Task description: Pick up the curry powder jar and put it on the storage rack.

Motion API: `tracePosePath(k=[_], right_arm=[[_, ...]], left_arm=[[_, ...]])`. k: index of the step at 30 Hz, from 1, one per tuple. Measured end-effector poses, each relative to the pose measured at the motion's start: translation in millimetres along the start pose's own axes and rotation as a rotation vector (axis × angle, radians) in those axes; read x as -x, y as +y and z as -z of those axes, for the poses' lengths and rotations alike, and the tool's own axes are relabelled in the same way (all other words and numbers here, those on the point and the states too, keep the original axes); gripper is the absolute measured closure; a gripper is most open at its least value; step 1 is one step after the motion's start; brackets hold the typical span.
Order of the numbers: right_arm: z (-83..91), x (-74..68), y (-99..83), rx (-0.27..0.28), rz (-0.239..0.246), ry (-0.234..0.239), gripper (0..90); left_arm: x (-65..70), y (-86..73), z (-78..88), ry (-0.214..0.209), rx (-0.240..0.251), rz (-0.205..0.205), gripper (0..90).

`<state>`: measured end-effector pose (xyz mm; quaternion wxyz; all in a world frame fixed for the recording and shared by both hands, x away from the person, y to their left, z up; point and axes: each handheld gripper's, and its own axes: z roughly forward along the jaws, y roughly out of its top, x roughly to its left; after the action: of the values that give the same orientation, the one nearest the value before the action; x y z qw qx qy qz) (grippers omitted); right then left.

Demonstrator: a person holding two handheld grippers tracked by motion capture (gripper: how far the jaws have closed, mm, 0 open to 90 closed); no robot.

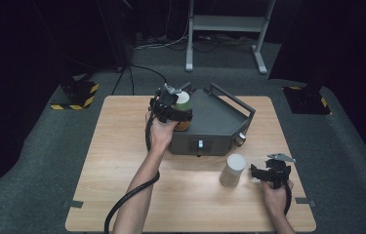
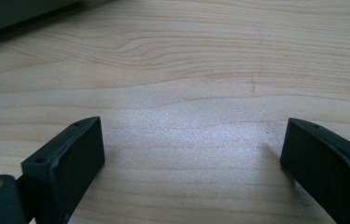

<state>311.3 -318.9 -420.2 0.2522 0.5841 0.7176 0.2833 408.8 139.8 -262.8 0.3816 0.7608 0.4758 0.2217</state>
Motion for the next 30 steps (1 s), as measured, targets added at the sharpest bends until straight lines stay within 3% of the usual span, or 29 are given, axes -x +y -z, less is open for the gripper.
tracePosePath(k=[7,17,30], right_arm=[[0.0,0.0,0.0,0.0,0.0,0.0,5.4],[-0.1,-0.1,0.1,0.0,0.0,0.0,5.5],[-0.1,-0.1,0.1,0.0,0.0,0.0,5.5]], left_arm=[[-7.6,-12.2,8.4,-0.022,0.006,0.02,3.3],[-9.7,-34.6,21.5,0.012,0.009,0.011,3.3],[-14.1,-68.8,29.5,0.014,0.028,0.042,3.5]])
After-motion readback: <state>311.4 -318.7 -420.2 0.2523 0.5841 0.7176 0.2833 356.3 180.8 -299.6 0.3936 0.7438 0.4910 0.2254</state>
